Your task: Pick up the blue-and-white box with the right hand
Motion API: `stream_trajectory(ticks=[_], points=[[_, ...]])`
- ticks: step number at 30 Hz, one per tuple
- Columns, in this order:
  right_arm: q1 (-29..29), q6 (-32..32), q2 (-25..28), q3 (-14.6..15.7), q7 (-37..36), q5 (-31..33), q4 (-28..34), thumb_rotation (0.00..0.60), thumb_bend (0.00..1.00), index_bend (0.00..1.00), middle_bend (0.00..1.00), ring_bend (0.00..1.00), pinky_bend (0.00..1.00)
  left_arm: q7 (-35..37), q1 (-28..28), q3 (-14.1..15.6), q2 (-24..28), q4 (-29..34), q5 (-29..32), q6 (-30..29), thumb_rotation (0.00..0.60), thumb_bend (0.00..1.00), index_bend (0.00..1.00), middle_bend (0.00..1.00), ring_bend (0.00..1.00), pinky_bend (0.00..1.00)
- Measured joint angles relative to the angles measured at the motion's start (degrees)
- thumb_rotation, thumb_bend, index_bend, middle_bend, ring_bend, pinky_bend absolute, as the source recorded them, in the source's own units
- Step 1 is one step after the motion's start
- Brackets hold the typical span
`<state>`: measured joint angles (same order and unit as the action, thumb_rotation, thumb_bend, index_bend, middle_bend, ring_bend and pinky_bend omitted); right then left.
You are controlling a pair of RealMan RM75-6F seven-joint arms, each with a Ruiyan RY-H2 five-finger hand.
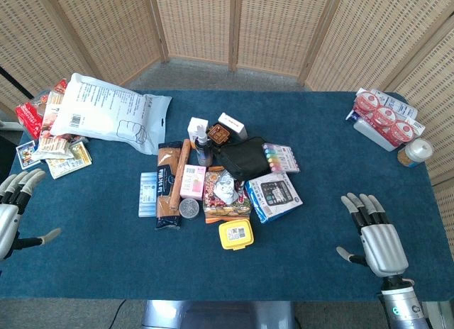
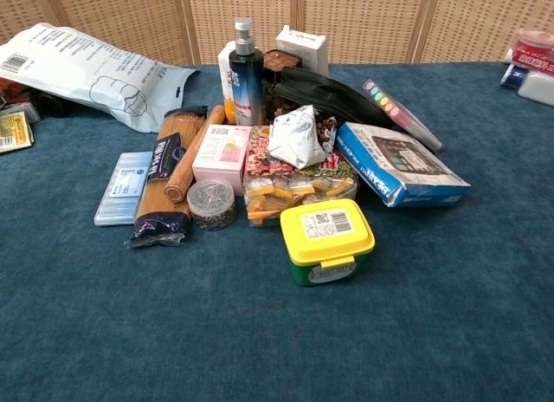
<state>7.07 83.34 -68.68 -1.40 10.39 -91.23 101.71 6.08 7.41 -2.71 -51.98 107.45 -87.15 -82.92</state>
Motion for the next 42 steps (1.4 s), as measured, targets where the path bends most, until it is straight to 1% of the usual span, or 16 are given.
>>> stream_trajectory(ticks=[7,12,16,23,29,33,42], points=[[0.35,-1.4,-0.88,0.38,0.34,0.27,-0.68,0.6,0.0,0.0,0.0,0.0,0.0,0.32,-0.04,0.16,1.02,1.28,0.12,0.24,0.6,0.01,0.0,0.0,0.0,0.0],[1.0,-2.79,-3.61,0.29,-0.44,1.15,-2.69,0.6,0.0,0.0,0.0,0.0,0.0,0.9,-0.36,0.14,1.76,2.02,0.31,-0.19,0.6,0.01,0.0,0.0,0.0,0.0],[1.93,-3.52,-7.95,-0.79,-2.2,2.15,-7.11,0.6,0.0,0.0,0.0,0.0,0.0,1.13,-0.25,0.06,1.69,1.79,0.71,0.15,0.6,0.01,0.0,0.0,0.0,0.0],[4.73,-4.33,-16.66,-3.23,-8.78,2.62,-17.71,0.6,0.0,0.0,0.0,0.0,0.0,0.75,0.2,-0.28,1.15,1.27,2.08,1.1,0.6,0.0,0.0,0.0,0.0,0.0],[6.41,-4.37,-22.52,-3.95,-13.86,2.38,-24.07,0.6,0.0,0.0,0.0,0.0,0.0,-0.04,0.52,-0.24,0.66,1.2,2.61,1.97,0.6,0.01,0.0,0.0,0.0,0.0],[7.5,-4.98,-25.93,-3.87,-16.03,2.28,-27.49,0.6,0.0,0.0,0.0,0.0,0.0,-0.69,0.7,-0.23,0.32,1.17,3.11,2.46,0.6,0.01,0.0,0.0,0.0,0.0],[10.2,-6.75,-30.78,-4.24,-18.49,2.39,-31.41,0.6,0.0,0.0,0.0,0.0,0.0,-1.39,1.09,-0.46,-0.18,0.89,4.31,3.29,0.6,0.01,0.0,0.0,0.0,0.0]])
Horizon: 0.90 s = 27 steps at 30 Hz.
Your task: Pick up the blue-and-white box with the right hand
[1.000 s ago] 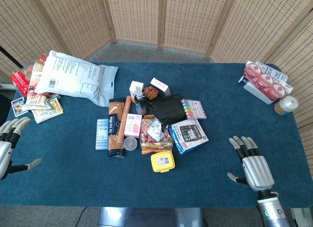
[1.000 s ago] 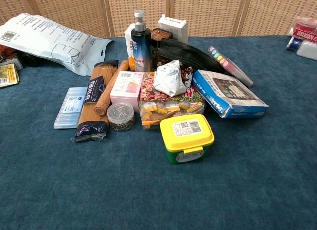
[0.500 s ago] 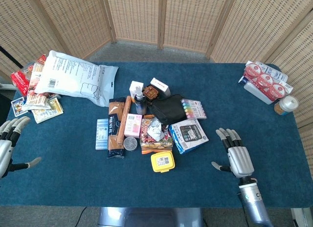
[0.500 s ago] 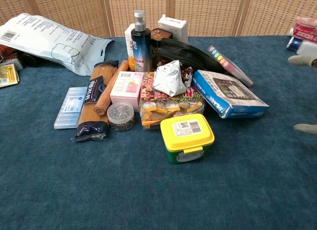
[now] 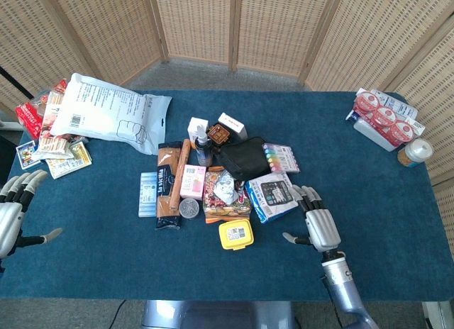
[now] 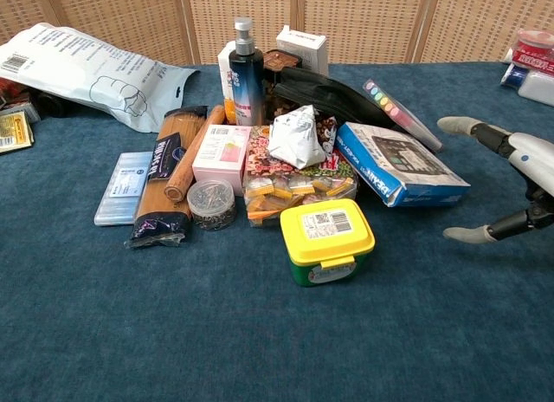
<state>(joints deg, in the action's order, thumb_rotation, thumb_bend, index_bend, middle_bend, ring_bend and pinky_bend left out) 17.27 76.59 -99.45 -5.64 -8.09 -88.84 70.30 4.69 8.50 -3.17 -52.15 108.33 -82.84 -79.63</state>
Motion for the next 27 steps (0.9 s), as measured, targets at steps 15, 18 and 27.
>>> stream_trajectory(ticks=[15,18,27], points=[[3.25,-1.9,-5.6,-1.58,-5.41,1.62,-7.52,0.6,0.0,0.0,0.0,0.0,0.0,-0.92,0.36,-0.08,-0.6,-0.11,0.95,0.87,0.6,0.01,0.0,0.0,0.0,0.0],[3.68,-1.88,-6.51,-1.77,-6.65,1.79,-8.87,0.6,0.0,0.0,0.0,0.0,0.0,-1.22,0.49,-0.18,-0.75,-0.16,1.24,1.04,0.6,0.01,0.0,0.0,0.0,0.0],[4.78,-1.98,-8.99,-2.21,-9.29,2.47,-12.02,0.6,0.0,0.0,0.0,0.0,0.0,-1.86,0.78,-0.19,-1.17,-0.18,1.63,1.57,0.6,0.0,0.0,0.0,0.0,0.0]])
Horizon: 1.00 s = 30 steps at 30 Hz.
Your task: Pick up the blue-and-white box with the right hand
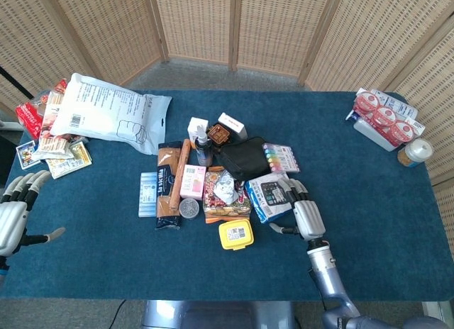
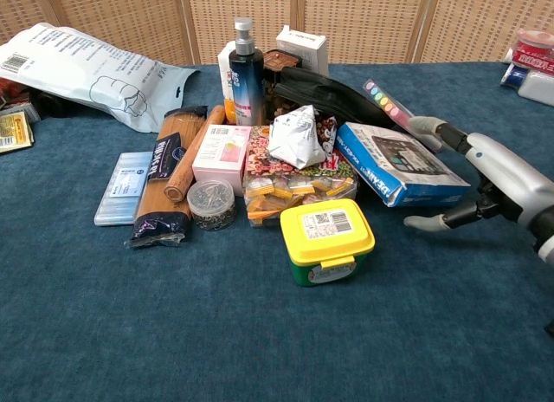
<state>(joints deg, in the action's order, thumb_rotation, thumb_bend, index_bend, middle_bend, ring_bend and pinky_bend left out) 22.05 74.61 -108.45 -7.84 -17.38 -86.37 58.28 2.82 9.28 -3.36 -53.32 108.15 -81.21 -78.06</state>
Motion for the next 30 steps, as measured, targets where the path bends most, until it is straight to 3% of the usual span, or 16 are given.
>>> stream_trajectory(ticks=[12,14,16,19,21,26,30], points=[[1.34,-0.27,-2.43,-1.21,-2.55,1.26,-2.63,0.6,0.0,0.0,0.01,0.0,0.0,-0.01,0.09,0.02,-0.12,0.02,-0.1,0.08,0.6,0.01,0.0,0.0,0.0,0.0],[1.49,0.33,-3.11,-1.59,-2.71,1.37,-3.33,0.6,0.0,0.01,0.12,0.07,0.11,0.06,0.07,0.04,-0.07,0.06,-0.21,0.01,0.6,0.01,0.0,0.0,0.0,0.0],[1.59,1.3,-3.88,-1.97,-3.15,1.37,-4.21,0.6,0.0,0.13,0.36,0.3,0.38,0.13,0.03,0.04,-0.02,0.1,-0.27,-0.09,0.6,0.01,0.0,0.0,0.0,0.0],[1.81,2.57,-5.44,-2.46,-4.11,1.34,-6.26,0.6,0.0,0.33,0.58,0.53,0.59,0.26,0.02,0.09,0.02,0.17,-0.37,-0.08,0.6,0.01,0.0,0.0,0.0,0.0],[1.98,3.54,-6.66,-2.81,-4.79,1.32,-7.7,0.6,0.0,0.43,0.68,0.63,0.69,0.38,0.02,0.16,0.06,0.21,-0.51,-0.03,0.6,0.0,0.0,0.0,0.0,0.0],[1.97,5.87,-8.07,-3.23,-6.44,1.17,-9.57,0.6,0.06,0.51,0.77,0.71,0.77,0.56,-0.09,0.18,0.15,0.29,-0.64,-0.26,0.6,0.01,0.0,0.0,0.0,0.0],[1.34,8.15,-7.55,-3.32,-6.99,0.88,-9.25,0.6,0.1,0.51,0.77,0.71,0.78,0.69,-0.08,0.18,0.17,0.27,-0.7,-0.25,0.6,0.01,0.0,0.0,0.0,0.0]])
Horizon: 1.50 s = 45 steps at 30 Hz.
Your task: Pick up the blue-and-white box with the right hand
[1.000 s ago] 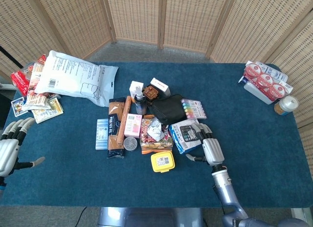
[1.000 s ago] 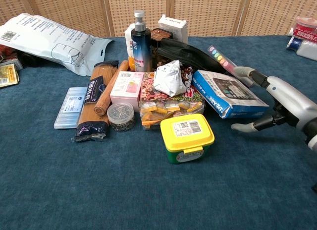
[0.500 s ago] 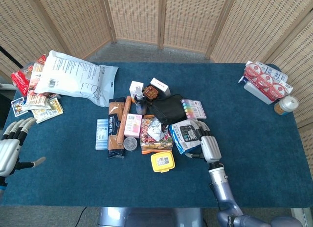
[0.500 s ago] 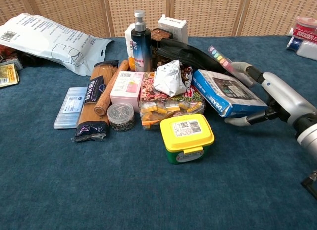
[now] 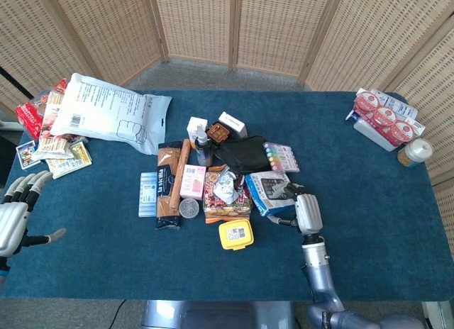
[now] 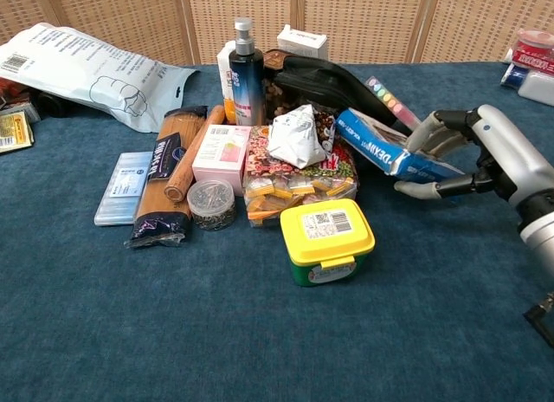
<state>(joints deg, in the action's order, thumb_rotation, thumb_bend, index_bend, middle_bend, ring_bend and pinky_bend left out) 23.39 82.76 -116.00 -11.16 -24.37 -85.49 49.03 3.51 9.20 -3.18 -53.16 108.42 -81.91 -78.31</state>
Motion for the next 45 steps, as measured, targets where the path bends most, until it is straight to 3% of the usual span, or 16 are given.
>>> stream_trajectory(ticks=[10,25,45], points=[[-2.02,5.64,5.36,-0.82,2.15,-0.83,7.87,0.6,0.13,0.53,0.78,0.72,0.78,0.47,0.19,0.3,-0.08,0.19,-1.28,0.13,0.6,0.0,0.0,0.0,0.0,0.0],[-2.75,10.29,16.8,-2.8,15.37,-4.4,28.77,0.6,0.13,0.53,0.78,0.72,0.78,3.57,0.0,0.33,0.61,0.05,-2.58,-0.69,0.6,0.01,0.0,0.0,0.0,0.0],[3.39,5.67,31.58,-12.64,40.56,-6.42,60.93,0.6,0.13,0.53,0.78,0.72,0.78,6.24,0.22,0.51,1.29,-0.6,-3.4,-0.39,0.6,0.01,0.0,0.0,0.0,0.0]])
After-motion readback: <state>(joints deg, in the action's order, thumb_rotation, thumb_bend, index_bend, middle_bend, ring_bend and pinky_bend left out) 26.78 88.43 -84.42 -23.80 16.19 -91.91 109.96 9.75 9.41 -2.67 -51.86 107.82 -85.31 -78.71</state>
